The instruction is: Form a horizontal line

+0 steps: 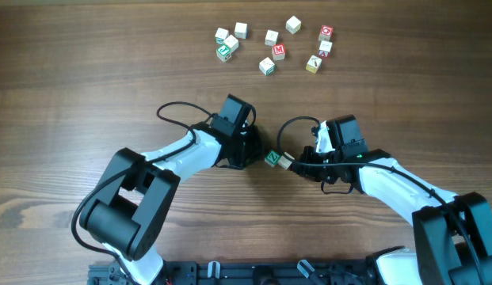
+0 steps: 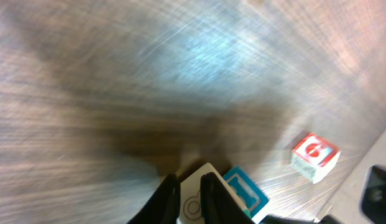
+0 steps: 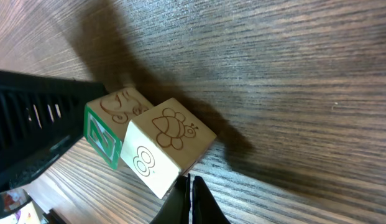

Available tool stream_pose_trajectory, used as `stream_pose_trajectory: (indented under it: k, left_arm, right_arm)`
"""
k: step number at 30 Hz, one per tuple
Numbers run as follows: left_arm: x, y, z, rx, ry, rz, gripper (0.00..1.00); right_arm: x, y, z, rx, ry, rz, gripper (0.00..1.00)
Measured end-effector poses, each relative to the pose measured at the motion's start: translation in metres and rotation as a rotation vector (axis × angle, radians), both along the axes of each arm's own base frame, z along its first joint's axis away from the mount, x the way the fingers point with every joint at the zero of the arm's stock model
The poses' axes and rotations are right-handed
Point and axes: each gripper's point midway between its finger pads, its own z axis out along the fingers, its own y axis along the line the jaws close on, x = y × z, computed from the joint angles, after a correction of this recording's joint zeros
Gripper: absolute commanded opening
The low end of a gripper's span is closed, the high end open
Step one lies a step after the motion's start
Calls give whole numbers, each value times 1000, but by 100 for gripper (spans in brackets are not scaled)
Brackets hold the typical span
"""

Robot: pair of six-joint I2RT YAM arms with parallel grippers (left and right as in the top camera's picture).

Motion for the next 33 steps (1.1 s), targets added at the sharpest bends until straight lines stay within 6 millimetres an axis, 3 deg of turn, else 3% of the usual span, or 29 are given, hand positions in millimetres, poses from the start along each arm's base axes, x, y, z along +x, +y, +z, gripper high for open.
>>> stream_pose_trajectory:
  k: [5,17,26,33]
  left_arm:
    - [8,-5,1,21,-54,20,18]
    - [20,8,-5,106,-100,91,18]
    - [30,12,-5,126,-125,156,18]
    - [34,10,-3,123,-147,174,6]
  right_arm:
    - [4,0,0,3,-25,-2,5]
    - [37,3,13,21,-183,-26,5]
    - [50,6,23,41,-255,-30,9]
    - [52,7,24,44,-264,-29,8]
